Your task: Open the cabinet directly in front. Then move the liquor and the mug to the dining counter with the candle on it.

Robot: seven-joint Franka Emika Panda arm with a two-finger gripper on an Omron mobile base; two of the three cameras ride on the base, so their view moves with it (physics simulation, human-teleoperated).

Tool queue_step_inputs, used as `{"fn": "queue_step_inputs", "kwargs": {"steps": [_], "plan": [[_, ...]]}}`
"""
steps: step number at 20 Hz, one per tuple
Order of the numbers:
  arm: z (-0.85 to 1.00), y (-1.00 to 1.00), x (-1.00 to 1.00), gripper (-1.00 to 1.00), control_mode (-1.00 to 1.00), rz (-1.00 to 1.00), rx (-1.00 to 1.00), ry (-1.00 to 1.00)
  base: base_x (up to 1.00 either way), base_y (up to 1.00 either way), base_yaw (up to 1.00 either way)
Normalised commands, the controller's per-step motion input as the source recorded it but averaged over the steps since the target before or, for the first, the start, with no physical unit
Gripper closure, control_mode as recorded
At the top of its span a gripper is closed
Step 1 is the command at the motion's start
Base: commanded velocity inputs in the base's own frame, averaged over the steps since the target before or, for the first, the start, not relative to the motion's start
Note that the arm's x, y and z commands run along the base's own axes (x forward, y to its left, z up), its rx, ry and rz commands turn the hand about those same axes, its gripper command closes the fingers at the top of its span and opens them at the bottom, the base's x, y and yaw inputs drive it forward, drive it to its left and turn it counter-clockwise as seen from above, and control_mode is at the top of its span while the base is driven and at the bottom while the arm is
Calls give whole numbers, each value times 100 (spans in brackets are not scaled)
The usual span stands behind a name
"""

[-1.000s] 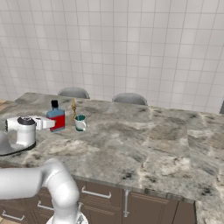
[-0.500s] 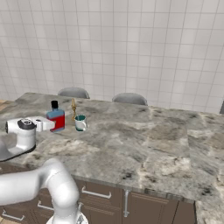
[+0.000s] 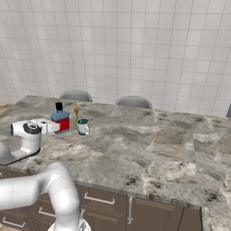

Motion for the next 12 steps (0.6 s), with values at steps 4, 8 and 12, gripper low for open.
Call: {"fn": "queue_step_inputs", "kwargs": {"steps": [4,8,12], "plan": [[-3,0,27,100,-100,0,0,0,0,0,0],[-1,0,6,-100,-100,0,0,0,0,0,0],[0,0,0,-100,-100,0,0,0,0,0,0]]}}
